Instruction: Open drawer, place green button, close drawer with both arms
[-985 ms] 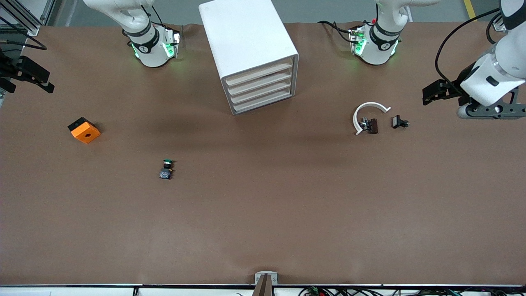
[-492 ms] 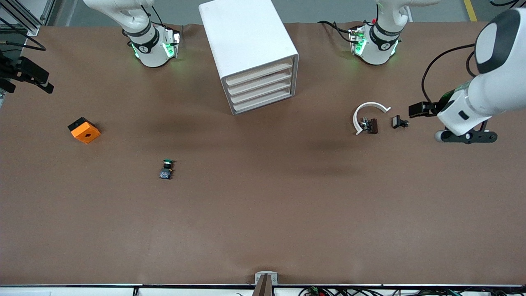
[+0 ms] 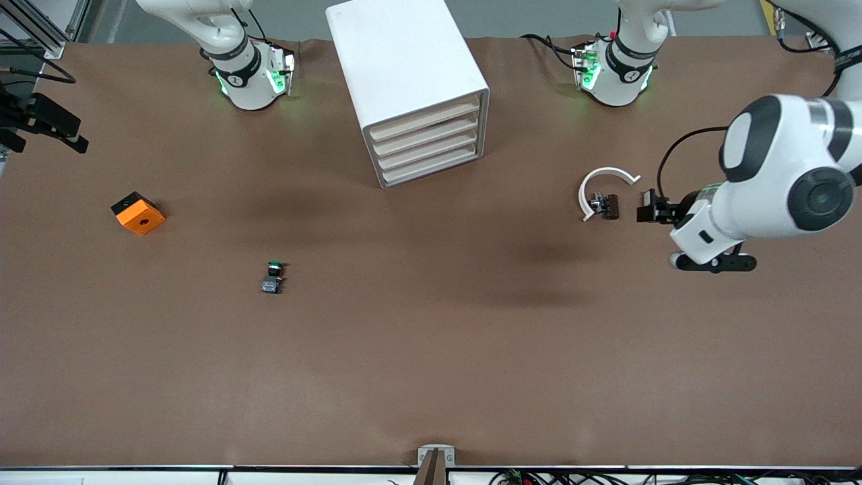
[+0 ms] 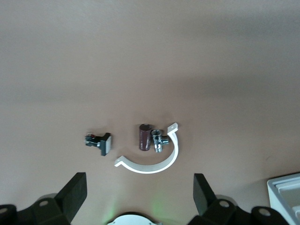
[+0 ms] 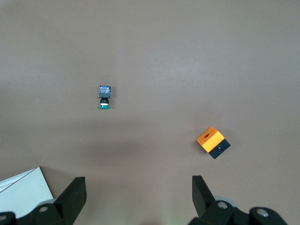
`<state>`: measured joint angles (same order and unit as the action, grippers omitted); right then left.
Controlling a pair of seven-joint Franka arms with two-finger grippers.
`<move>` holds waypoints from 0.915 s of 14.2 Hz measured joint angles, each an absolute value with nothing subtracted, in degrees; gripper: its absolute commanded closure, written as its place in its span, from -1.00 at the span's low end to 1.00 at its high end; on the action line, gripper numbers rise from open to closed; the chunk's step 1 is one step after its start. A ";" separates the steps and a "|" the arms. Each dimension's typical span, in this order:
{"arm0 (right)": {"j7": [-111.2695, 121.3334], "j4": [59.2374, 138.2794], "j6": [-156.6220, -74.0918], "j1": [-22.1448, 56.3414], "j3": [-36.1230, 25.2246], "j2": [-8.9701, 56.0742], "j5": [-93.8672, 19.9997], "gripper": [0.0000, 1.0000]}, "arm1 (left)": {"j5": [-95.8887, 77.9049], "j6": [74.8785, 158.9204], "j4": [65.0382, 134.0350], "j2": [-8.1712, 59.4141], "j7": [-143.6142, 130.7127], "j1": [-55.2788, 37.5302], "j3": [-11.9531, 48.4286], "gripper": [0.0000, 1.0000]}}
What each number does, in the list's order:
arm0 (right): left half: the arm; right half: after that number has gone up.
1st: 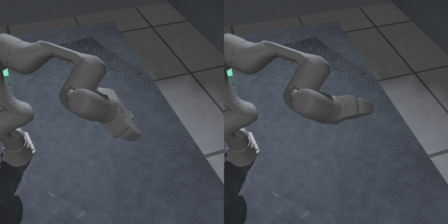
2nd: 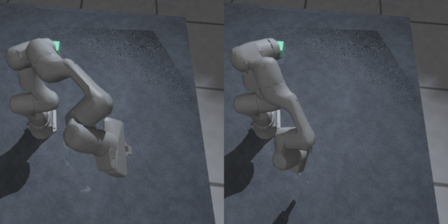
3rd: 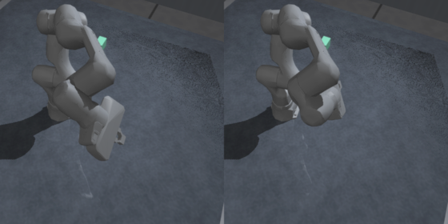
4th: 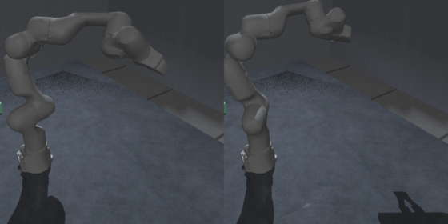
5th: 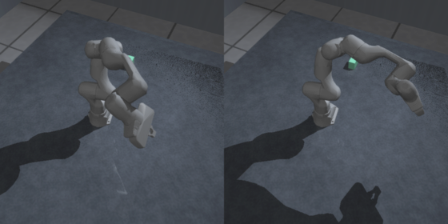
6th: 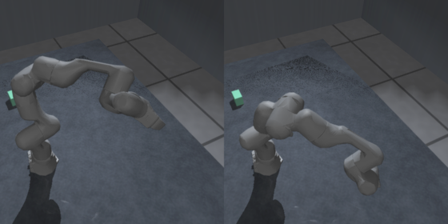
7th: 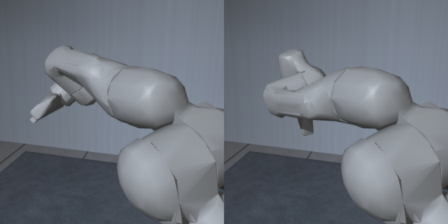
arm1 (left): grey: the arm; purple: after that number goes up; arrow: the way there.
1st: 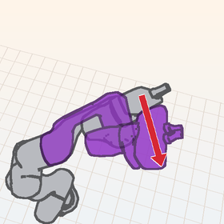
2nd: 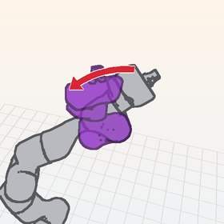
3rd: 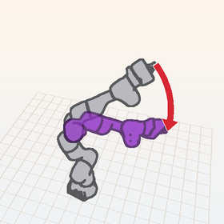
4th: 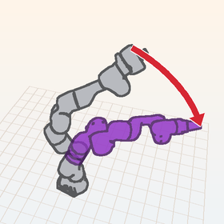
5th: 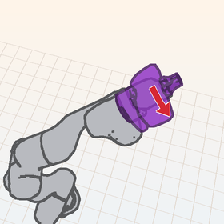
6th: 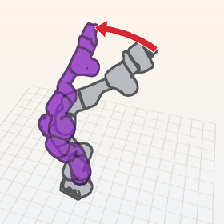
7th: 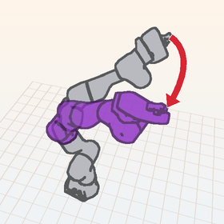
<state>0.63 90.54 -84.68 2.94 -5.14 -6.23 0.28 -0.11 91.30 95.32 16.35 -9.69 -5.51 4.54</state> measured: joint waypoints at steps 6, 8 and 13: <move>0.63 90.50 -85.23 2.94 -5.12 -6.23 0.28 -1.00 | -0.11 92.76 95.28 20.99 -21.80 -9.75 4.72 -1.00; 0.63 90.17 -85.31 2.96 -5.08 -6.23 0.28 -1.00 | -0.11 92.81 95.27 21.91 -26.09 -10.70 4.75 -1.00; 0.63 89.54 -85.27 2.97 -5.02 -5.94 0.28 -1.00 | -0.11 92.83 95.26 23.74 -35.30 -13.35 4.82 -1.00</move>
<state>0.63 89.54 -85.27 2.97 -5.02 -5.94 0.28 -0.11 92.83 95.26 23.74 -35.30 -13.35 4.82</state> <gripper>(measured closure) 0.000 0.000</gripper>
